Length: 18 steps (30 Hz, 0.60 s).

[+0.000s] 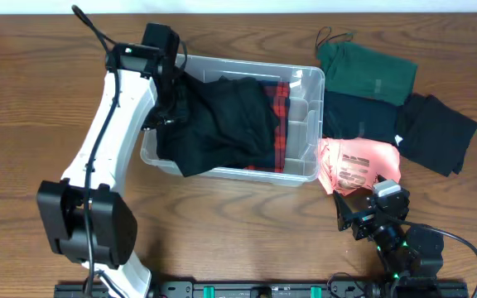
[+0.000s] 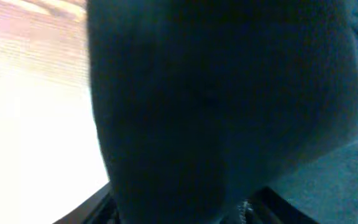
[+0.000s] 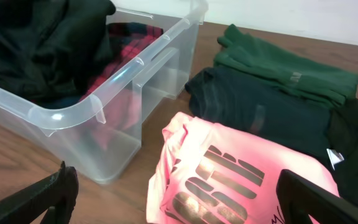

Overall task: Pack container
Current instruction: 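Regrasp the black garment with the left gripper and spread it flat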

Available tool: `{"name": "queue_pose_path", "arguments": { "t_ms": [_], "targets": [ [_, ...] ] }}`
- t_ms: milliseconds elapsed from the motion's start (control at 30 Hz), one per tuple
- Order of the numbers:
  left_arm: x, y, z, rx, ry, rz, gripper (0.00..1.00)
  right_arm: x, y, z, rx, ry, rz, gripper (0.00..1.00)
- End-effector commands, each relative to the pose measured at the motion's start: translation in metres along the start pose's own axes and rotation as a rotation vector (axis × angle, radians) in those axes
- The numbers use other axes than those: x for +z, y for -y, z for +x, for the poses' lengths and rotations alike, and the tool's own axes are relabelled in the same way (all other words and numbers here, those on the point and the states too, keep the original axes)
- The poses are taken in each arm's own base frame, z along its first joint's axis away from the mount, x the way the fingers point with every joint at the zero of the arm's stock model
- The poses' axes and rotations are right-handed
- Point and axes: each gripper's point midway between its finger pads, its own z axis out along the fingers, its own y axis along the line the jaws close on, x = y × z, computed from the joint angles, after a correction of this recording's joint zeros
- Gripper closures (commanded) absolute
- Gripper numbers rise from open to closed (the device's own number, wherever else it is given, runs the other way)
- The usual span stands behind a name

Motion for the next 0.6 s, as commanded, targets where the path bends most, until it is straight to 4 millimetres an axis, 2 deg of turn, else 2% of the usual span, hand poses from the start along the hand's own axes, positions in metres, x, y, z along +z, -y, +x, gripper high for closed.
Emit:
{"name": "queue_pose_path", "arguments": {
  "t_ms": [0, 67, 133, 200, 233, 333, 567],
  "targets": [
    [0.001, 0.017, 0.007, -0.059, -0.049, 0.103, 0.37, 0.000, 0.000, 0.001, -0.008, -0.001, 0.000, 0.01],
    [0.000, 0.020, 0.006, -0.090, -0.050, 0.122, 0.35, 0.000, 0.000, 0.001, -0.008, -0.001, 0.000, 0.01],
    [0.000, 0.021, 0.004, -0.131, -0.046, 0.124, 0.26, 0.000, 0.000, 0.001, -0.008, -0.001, 0.000, 0.01],
    [0.000, 0.021, 0.002, -0.179, -0.041, 0.127, 0.09, 0.000, 0.000, 0.001, -0.008, -0.001, 0.000, 0.01],
    [0.000, 0.022, 0.001, -0.190, -0.035, 0.129, 0.05, 0.000, 0.000, 0.001, -0.008, -0.001, 0.000, 0.01],
    [0.000, 0.024, -0.003, -0.194, -0.023, 0.138, 0.01, 0.000, 0.000, 0.001, -0.008, -0.001, 0.000, 0.01],
    [0.004, 0.022, -0.007, -0.193, -0.013, 0.126, 0.01, 0.000, 0.000, 0.001, -0.008, -0.001, 0.000, 0.01]
  ]
}}
